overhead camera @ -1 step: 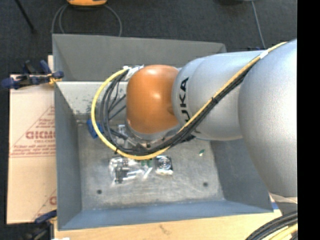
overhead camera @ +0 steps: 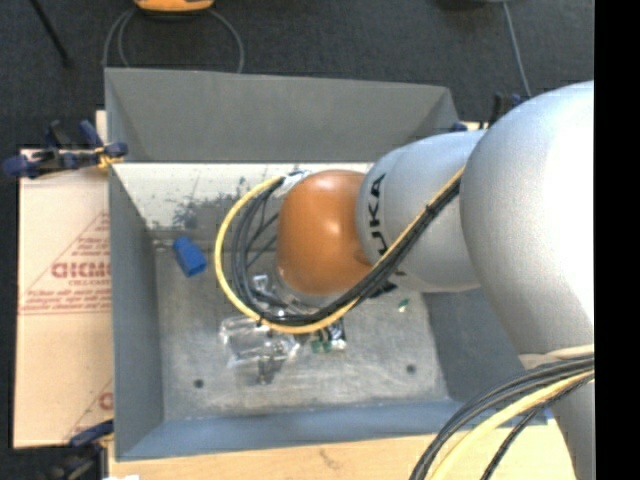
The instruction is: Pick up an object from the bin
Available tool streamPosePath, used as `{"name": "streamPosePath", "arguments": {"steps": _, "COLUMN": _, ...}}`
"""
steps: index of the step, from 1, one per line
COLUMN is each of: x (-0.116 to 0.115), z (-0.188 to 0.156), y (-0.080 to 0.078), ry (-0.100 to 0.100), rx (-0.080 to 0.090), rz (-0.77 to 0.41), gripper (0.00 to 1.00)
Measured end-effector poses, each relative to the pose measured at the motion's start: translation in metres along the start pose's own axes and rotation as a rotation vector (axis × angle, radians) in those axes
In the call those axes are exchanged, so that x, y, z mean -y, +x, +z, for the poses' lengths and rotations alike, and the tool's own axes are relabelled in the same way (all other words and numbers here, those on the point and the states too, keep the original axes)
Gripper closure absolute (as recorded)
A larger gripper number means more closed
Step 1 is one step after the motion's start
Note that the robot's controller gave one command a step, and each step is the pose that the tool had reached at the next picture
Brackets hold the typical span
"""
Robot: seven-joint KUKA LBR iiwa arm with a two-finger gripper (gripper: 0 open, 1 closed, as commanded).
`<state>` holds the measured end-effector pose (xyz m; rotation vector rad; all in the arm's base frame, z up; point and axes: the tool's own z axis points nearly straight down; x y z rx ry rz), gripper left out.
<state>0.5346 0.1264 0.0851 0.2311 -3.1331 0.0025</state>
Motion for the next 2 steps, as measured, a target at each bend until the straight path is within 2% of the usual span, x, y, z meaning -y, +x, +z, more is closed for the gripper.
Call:
{"name": "streamPosePath", "arguments": {"steps": 1, "x": -0.003, "z": -0.003, "y": -0.002, "ry": -0.003, "rx": 0.005, "rz": 0.002, "gripper": 1.00}}
{"name": "streamPosePath", "arguments": {"steps": 2, "x": -0.009, "z": -0.192, "y": 0.005, "ry": -0.001, "rx": 0.009, "rz": -0.176, "gripper": 1.00}}
